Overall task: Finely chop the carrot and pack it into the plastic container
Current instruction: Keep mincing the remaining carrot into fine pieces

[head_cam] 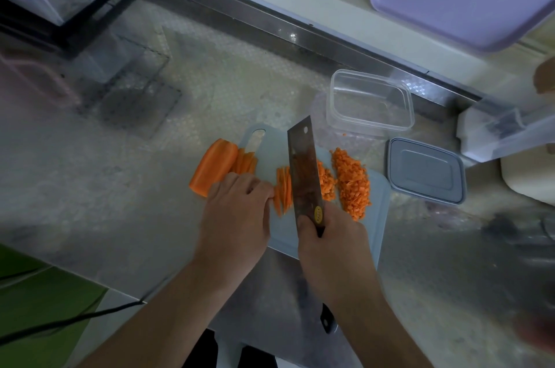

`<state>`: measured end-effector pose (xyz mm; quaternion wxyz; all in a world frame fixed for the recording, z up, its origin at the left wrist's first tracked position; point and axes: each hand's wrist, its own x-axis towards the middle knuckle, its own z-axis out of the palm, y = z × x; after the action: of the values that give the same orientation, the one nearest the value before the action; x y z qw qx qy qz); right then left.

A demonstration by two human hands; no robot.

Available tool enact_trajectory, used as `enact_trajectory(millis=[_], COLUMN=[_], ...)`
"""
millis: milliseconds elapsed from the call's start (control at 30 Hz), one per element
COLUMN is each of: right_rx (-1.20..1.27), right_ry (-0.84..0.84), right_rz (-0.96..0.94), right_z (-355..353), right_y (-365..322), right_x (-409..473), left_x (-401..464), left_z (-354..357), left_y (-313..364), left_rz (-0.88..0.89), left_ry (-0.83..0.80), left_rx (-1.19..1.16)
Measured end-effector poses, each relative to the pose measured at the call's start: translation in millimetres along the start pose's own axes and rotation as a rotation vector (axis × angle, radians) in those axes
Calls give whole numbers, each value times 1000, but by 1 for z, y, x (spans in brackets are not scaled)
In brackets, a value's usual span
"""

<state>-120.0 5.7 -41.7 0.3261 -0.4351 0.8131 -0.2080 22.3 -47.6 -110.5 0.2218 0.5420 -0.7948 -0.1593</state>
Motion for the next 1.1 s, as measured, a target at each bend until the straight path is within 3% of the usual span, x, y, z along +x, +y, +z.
enact_trajectory(millis=[700,1100], right_rx=[-112,-96], right_ry=[-60,-113], right_rz=[-17,81], right_z=[21,26], right_y=[-4,-25], right_x=[-5,-5], left_x=[-8,-15], left_z=[8,16], left_y=[-9,-16], left_rz=[42,117], left_ry=[32,93], left_rx=[-88,-124])
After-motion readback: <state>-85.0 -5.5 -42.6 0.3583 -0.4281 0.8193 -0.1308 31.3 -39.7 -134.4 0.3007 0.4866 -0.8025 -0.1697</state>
